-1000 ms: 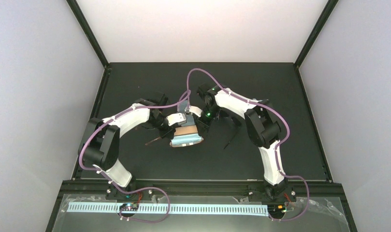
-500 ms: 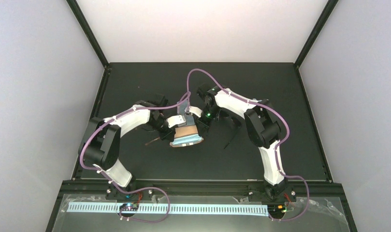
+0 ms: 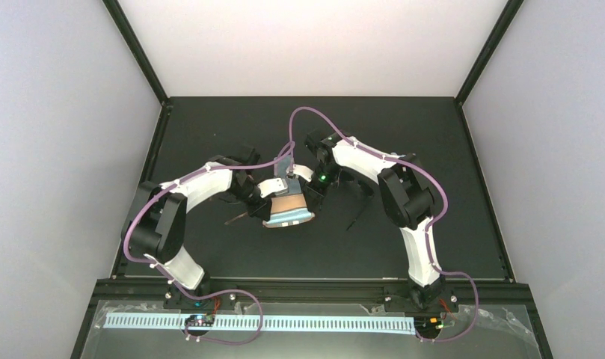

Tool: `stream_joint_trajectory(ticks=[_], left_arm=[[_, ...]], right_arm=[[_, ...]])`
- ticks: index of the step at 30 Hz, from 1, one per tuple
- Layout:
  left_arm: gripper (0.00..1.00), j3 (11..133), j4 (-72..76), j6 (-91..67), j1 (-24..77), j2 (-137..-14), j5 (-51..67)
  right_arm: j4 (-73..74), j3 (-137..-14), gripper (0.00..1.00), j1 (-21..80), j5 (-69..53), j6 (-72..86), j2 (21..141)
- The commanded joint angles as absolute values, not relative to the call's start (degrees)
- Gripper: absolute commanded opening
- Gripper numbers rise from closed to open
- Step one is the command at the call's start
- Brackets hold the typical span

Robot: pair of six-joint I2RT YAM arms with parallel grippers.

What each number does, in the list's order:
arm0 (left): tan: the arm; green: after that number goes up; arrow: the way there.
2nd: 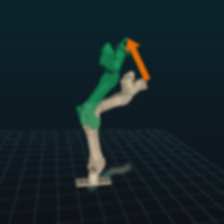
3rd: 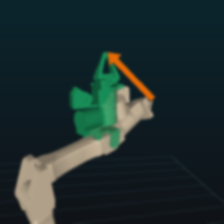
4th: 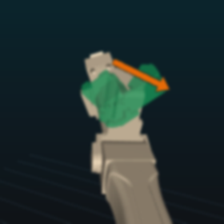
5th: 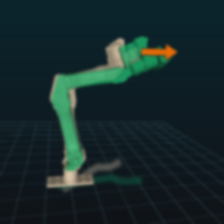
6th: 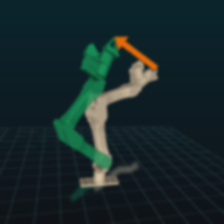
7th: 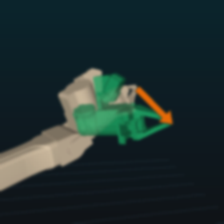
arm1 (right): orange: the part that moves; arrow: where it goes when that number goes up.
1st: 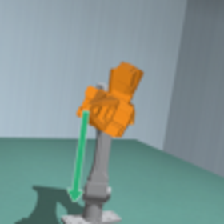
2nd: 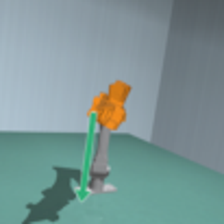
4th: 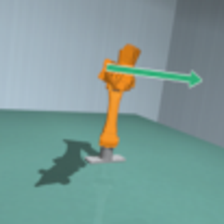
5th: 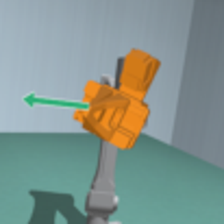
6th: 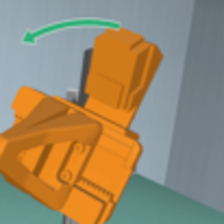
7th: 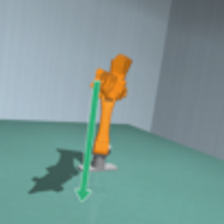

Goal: Organize the sunglasses
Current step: Place the glasses cleaning cloth in the sunglasses case.

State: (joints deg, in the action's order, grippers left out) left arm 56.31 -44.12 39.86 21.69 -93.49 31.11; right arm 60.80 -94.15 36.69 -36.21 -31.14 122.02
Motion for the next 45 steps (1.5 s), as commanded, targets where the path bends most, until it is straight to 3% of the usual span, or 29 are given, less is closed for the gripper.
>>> stream_joint_trajectory(ticks=[1,21,28,40,45], left_arm=[[0.21,56.27,-43.95,39.37,21.18,-92.52,31.73],[0.67,52.51,-34.41,33.58,19.87,-77.82,22.73],[0.98,51.41,-27.07,28.86,18.23,-72.01,17.11],[0.99,52.87,-26.96,25.44,17.23,-74.88,17.7],[0.99,53.08,-26.98,25.91,17.3,-74.63,18.76]], right_arm=[[61.1,-95.18,0.14,36.95,-35.06,-31.38,122.34],[54.43,-85.83,0.46,29.35,-30.44,-27.0,106.78],[50.67,-80.68,0.54,24.39,-25.56,-25.34,98.4],[41.13,-69.63,0.56,20.92,-5.53,-23.38,91.03],[40.88,-69.61,0.55,20.9,-3.72,-25.09,93.29]])
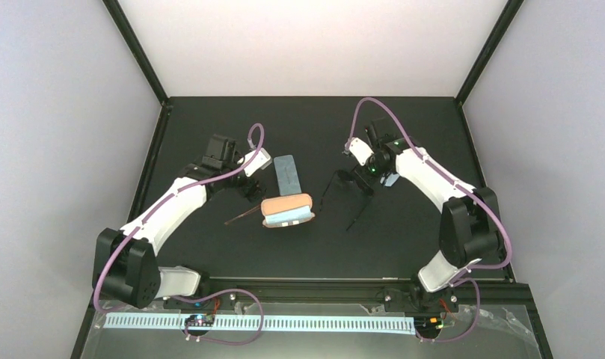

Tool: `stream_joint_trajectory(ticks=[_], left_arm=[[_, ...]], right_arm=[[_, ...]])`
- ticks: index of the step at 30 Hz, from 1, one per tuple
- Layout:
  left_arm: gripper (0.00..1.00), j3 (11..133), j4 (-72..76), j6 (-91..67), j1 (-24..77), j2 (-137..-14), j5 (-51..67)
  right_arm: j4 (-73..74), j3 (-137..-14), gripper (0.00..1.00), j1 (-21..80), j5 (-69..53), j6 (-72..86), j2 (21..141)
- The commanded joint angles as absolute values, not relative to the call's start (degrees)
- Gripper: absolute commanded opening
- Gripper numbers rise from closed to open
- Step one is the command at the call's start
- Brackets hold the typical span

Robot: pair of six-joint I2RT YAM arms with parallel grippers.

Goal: Organize the sunglasses
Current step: Place the glasses cleaning cloth in the sunglasses case, then pick up the sunglasses from the center of the board.

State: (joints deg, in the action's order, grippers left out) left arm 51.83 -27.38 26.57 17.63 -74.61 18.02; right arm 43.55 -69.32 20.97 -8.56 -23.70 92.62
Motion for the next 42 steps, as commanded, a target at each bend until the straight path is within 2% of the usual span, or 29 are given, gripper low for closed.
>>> stream_joint_trajectory(ticks=[1,10,19,33,42], left_arm=[[0.99,53.0,-27.05,26.05,17.26,-74.62,19.09],[0.99,52.39,-27.09,27.0,17.28,-73.83,17.75],[0.99,53.46,-29.4,26.89,16.56,-76.58,14.77],[0.97,58.75,-33.24,29.9,3.76,-85.16,18.06],[0.94,62.02,-33.2,31.08,0.62,-89.87,16.7]], right_arm=[[40.87,-69.94,0.55,20.92,-3.64,-25.51,94.12],[42.7,-73.66,0.51,20.92,-8.66,-26.42,99.3],[43.82,-74.38,0.51,21.05,-10.14,-25.57,98.78],[44.19,-73.81,0.52,21.09,-14.33,-23.24,94.75],[42.38,-71.53,0.52,21.1,-13.45,-23.61,94.73]])
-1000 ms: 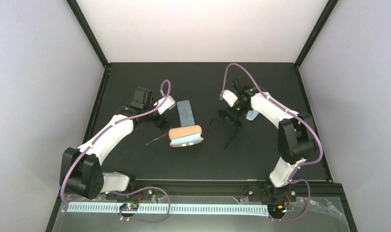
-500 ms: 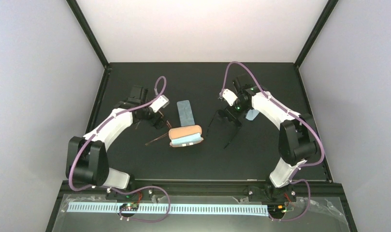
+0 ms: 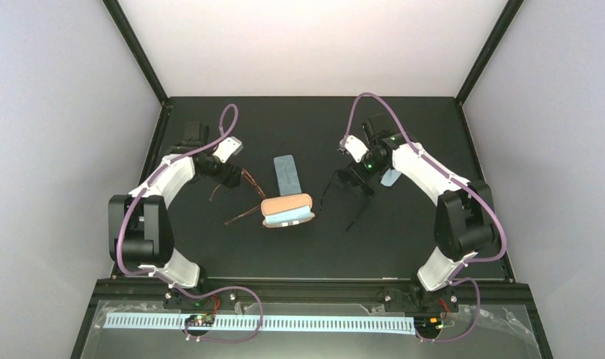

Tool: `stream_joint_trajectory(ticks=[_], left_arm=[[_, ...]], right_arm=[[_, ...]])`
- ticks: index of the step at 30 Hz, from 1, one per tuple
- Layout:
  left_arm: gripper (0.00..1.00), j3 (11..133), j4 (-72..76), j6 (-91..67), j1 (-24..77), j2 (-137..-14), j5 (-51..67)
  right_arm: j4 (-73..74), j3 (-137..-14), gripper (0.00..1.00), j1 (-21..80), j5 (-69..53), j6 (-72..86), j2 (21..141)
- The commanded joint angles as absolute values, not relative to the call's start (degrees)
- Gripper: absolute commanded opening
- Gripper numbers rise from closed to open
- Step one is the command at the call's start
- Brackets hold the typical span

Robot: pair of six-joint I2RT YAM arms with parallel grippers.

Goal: Organize the sunglasses
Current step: Pick up the sunglasses from the center of the board.

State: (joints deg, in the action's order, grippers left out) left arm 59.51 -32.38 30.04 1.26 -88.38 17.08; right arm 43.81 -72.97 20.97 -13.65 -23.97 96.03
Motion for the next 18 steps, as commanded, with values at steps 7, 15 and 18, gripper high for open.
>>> stream_joint_trajectory(ticks=[7,15,18], left_arm=[[0.93,61.35,-31.11,28.5,0.62,-89.21,20.58],[0.94,61.15,-30.59,27.8,0.62,-87.71,20.42],[0.96,60.09,-28.36,27.25,0.61,-86.01,20.37]], right_arm=[[42.23,-72.82,0.48,21.05,-10.8,-24.96,97.47],[44.12,-76.41,0.38,21.07,-10.46,-27.3,102.49],[44.39,-76.99,0.34,21.1,-10.37,-27.4,103.4]])
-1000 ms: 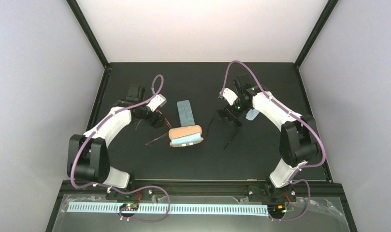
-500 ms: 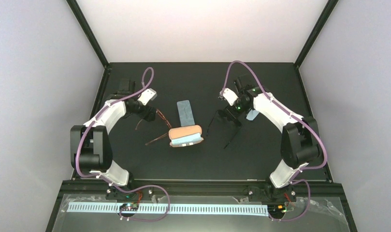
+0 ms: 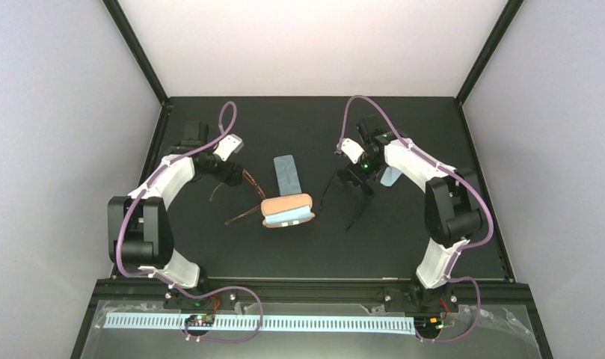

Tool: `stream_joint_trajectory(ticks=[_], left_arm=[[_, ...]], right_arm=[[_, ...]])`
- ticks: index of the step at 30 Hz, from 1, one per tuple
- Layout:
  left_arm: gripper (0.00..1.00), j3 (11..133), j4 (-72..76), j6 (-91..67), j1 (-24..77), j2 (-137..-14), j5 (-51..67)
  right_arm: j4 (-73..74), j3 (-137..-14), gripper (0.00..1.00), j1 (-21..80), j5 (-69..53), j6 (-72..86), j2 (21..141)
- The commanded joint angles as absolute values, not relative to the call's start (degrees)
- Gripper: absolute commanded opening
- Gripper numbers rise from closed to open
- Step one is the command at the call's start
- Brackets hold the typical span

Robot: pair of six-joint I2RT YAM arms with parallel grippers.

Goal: Organize the sunglasses
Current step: Pick up the sunglasses from the center of the board.

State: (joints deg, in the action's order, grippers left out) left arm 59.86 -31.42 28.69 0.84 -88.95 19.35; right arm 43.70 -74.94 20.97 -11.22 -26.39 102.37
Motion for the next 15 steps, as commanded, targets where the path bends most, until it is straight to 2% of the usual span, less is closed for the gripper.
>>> stream_joint_trajectory(ticks=[1,15], left_arm=[[0.96,60.1,-28.23,27.1,0.61,-85.63,20.51],[0.96,57.66,-26.15,27.5,0.61,-83.94,20.38]], right_arm=[[44.24,-76.85,0.33,21.05,-10.33,-27.5,103.56],[43.07,-76.9,0.24,21.09,-9.67,-26.75,105.47]])
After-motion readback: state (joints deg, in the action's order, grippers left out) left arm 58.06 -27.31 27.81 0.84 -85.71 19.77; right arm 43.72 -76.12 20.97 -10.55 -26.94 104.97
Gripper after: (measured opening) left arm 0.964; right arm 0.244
